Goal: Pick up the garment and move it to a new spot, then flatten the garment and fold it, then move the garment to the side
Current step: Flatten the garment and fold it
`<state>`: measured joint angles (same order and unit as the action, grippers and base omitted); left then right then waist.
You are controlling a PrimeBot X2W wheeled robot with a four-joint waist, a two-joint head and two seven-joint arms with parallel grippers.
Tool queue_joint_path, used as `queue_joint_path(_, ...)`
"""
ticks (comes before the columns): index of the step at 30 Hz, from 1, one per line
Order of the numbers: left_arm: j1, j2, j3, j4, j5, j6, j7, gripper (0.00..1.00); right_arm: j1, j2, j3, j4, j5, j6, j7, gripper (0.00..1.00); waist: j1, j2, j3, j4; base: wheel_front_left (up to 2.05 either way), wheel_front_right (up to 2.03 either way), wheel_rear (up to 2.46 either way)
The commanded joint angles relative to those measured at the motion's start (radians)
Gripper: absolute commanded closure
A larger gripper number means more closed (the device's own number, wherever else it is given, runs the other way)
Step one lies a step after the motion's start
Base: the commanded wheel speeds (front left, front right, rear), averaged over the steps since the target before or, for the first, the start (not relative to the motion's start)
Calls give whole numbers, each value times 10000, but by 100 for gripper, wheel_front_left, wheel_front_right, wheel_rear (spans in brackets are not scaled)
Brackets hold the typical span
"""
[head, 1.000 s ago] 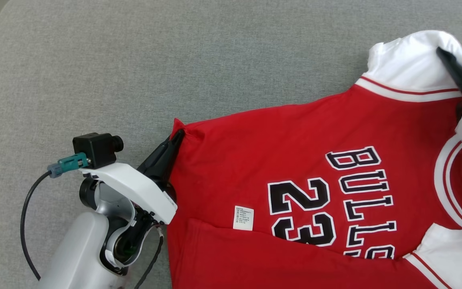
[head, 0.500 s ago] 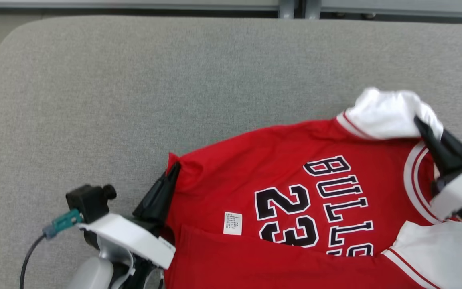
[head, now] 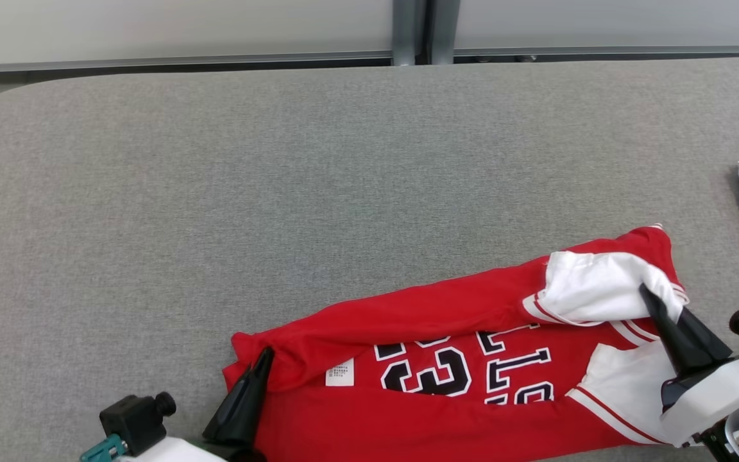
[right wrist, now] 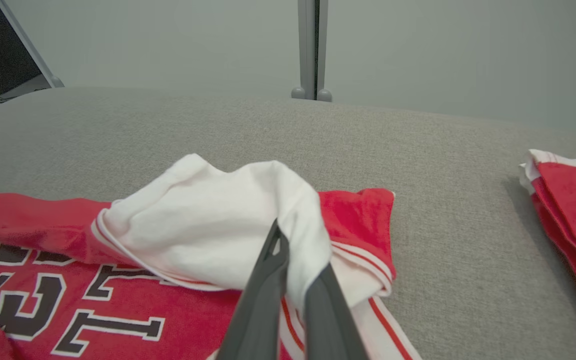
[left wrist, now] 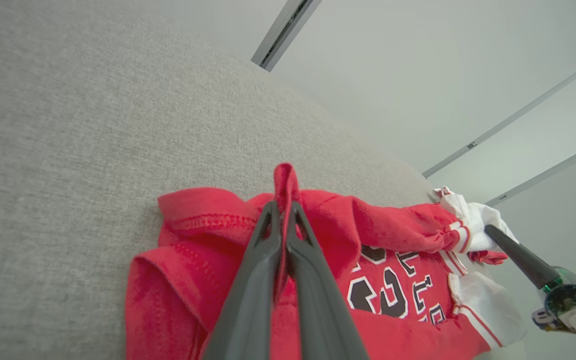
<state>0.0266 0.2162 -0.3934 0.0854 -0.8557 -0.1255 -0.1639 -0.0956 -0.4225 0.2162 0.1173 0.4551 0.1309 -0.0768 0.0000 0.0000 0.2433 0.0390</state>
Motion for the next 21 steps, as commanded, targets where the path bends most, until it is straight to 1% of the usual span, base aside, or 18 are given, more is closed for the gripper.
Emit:
queue_joint_path(1,185,132,12,115,-31,-48,-53,68,-39,-12,29,129,-292,-3,64,75,0,0,0,-116,0,0,0)
queue_joint_path(2,257,148,-22,200,-23,-40,-19,58,-86,-27,90,184,-404,-3,102,21,0,0,0,-127,0,0,0)
queue_joint_path(3,283,217,-54,292,108,29,-22,36,-126,-59,151,247,-504,-3,153,0,0,0,-4,-130,0,0,0)
queue_joint_path(4,319,265,-88,402,213,118,0,0,-143,-85,196,273,-525,-3,196,0,0,0,-16,-127,0,0,0)
queue_joint_path(7,458,273,-145,608,236,218,56,0,-53,-178,343,249,-391,-3,397,0,0,0,-56,-121,0,0,0)
queue_joint_path(11,772,263,24,816,100,389,-138,0,401,-558,363,-26,-165,-3,1005,0,0,0,-167,-141,0,0,0)
queue_joint_path(13,1038,237,227,821,72,585,-358,0,585,-732,127,-278,-91,-3,1220,0,0,0,-290,-190,0,0,0)
queue_joint_path(15,1304,178,442,728,65,769,-570,0,786,-761,-163,-590,-30,-3,1387,0,0,0,-386,-244,0,0,0)
queue_joint_path(18,1610,80,831,494,352,1082,-847,0,1015,-726,-624,-1064,4,-3,1733,0,0,0,-496,-294,0,0,0)
queue_joint_path(21,1789,-100,1411,227,980,1536,-1000,0,1081,-569,-1061,-1247,-181,-3,2232,0,0,0,-547,-316,0,0,0)
